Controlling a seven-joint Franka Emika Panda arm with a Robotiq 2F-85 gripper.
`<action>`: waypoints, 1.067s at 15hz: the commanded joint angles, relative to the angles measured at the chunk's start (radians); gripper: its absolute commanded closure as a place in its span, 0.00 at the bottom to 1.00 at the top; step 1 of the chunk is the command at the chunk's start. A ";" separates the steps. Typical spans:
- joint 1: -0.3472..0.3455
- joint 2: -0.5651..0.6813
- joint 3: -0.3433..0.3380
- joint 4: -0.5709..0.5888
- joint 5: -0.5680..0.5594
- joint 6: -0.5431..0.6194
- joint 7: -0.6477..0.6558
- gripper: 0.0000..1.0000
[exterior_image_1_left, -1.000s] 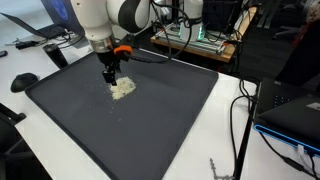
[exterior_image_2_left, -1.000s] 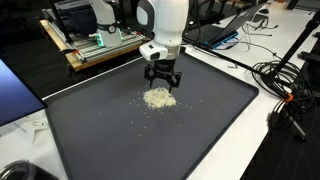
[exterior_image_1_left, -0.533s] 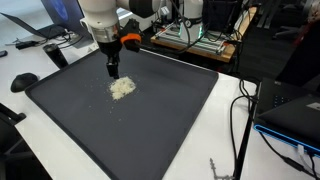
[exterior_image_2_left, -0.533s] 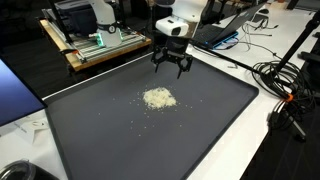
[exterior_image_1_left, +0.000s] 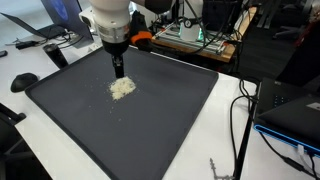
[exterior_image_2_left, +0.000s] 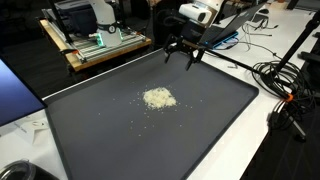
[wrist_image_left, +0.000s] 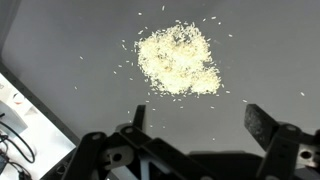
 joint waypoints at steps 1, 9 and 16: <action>0.009 0.030 0.030 0.053 -0.043 -0.037 0.002 0.00; 0.034 -0.102 0.068 -0.117 -0.062 0.029 0.031 0.00; -0.048 -0.342 0.096 -0.439 -0.017 0.261 -0.032 0.00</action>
